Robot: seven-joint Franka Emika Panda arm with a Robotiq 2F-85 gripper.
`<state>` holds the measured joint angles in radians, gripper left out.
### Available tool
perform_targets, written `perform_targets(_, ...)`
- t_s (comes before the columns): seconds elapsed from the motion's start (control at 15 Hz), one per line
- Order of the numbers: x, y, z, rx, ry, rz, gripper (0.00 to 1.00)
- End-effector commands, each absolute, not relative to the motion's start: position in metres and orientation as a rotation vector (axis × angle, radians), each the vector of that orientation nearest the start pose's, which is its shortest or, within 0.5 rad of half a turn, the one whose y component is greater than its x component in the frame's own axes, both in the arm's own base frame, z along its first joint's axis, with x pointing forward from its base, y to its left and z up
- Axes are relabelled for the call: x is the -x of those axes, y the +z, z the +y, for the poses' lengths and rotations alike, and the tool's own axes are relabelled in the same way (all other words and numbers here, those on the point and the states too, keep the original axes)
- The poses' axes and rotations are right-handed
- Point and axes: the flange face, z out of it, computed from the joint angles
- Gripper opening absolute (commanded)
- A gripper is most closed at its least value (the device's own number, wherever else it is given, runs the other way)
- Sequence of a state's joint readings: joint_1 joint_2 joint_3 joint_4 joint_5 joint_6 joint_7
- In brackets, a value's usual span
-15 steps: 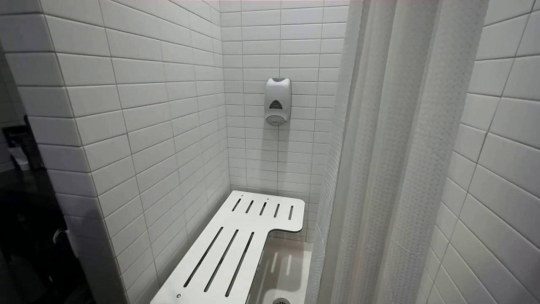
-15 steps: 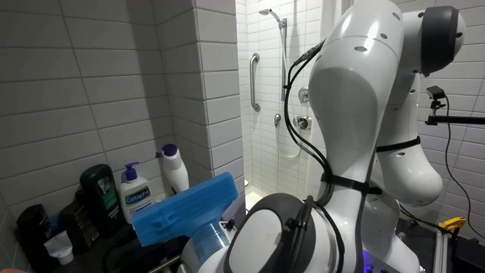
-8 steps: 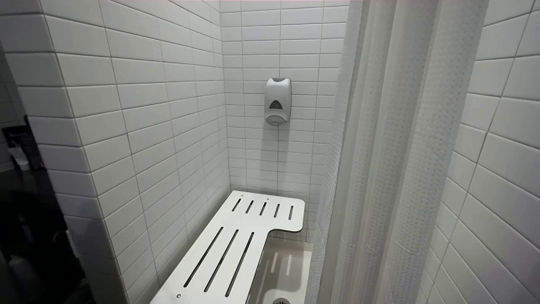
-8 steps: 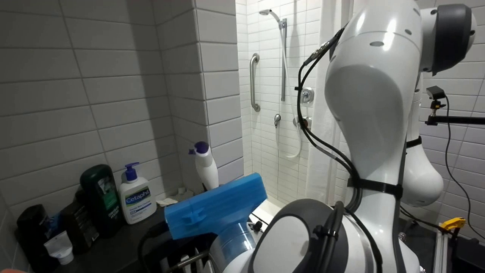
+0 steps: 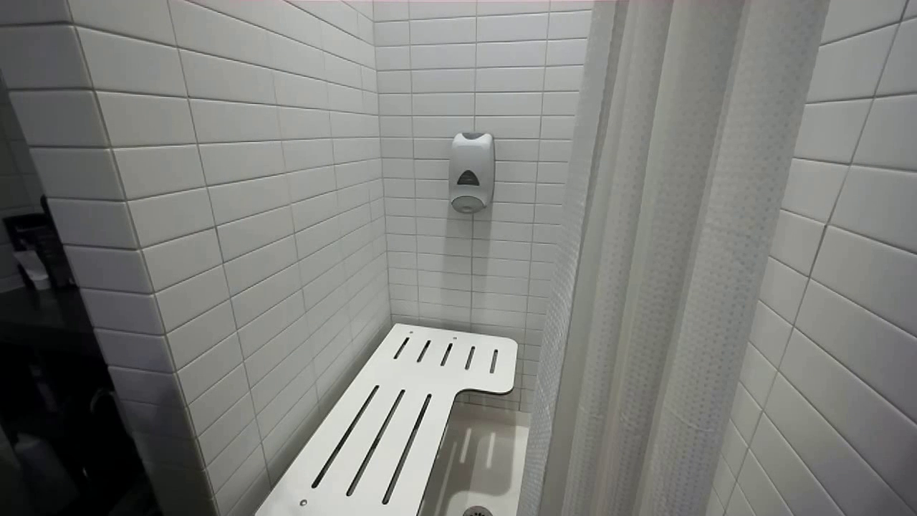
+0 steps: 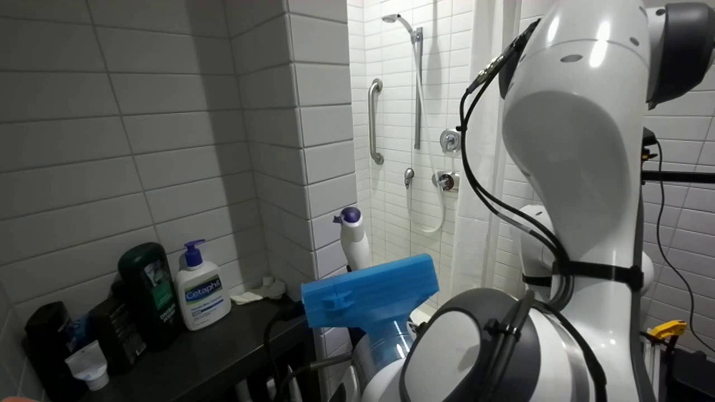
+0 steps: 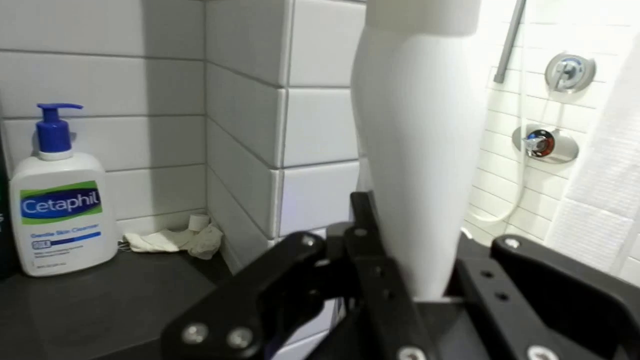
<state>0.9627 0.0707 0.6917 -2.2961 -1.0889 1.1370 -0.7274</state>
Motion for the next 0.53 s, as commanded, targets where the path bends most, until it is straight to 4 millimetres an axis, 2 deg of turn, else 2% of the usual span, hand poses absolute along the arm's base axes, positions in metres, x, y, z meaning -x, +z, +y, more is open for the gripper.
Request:
perform_targets(0.0,-0.074,0.361,0.390,-0.478,-0.516,1.576,0.05)
perform_targets(0.47,-0.058,0.353,0.342,-0.620,-0.604,1.570,0.05)
